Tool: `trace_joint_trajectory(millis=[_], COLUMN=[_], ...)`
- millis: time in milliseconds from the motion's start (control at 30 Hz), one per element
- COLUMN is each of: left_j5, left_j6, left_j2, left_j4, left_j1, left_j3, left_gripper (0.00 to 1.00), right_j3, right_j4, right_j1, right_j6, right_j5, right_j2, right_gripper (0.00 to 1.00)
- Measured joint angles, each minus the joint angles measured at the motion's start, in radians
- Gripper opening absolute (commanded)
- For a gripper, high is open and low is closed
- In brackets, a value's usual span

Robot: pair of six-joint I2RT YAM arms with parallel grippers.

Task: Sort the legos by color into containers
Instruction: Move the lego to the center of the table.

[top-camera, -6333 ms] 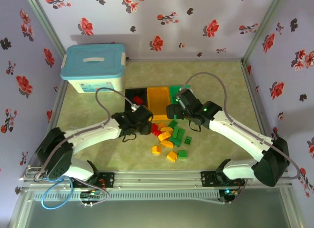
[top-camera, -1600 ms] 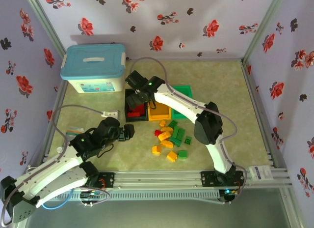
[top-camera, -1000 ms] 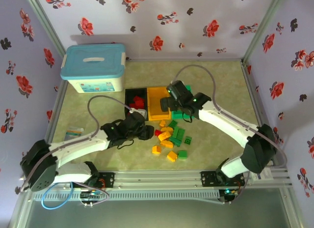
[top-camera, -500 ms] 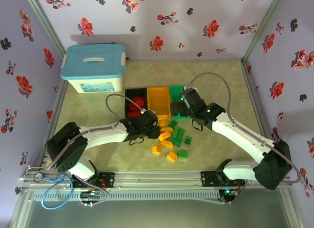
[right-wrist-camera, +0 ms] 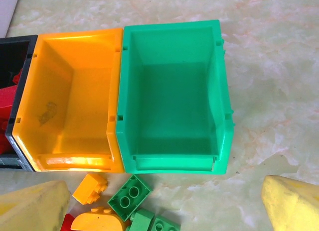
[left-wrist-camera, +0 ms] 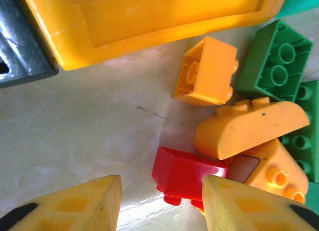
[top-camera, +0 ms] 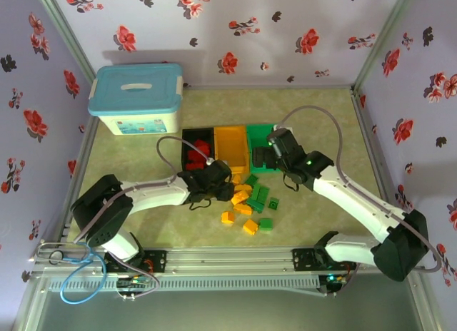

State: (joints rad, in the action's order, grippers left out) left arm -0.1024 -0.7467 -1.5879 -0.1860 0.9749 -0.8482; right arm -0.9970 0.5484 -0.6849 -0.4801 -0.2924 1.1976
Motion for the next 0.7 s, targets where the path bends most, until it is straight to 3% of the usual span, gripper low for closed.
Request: trace_joint_trajectory(millis=[333,700], left_j5=[-0.002,-0.079], left_j6=[-0.039,-0.094], left_j2=[0.022,0.270], left_j4=[-0.007,-0.089], left_j1=[-0.028,-0.122], left_j3=[0.028,0.161], left_gripper=[0.44,0.45], right_j3=[0.017,0.032], right_j4=[0.000,0.001], right_j1=[0.001,0.005], right_j6=[0.000,-0.001], right_j5=[0.000,0.001], right_j2=[-0.022,-0.053], right_gripper=[0.99,0.99])
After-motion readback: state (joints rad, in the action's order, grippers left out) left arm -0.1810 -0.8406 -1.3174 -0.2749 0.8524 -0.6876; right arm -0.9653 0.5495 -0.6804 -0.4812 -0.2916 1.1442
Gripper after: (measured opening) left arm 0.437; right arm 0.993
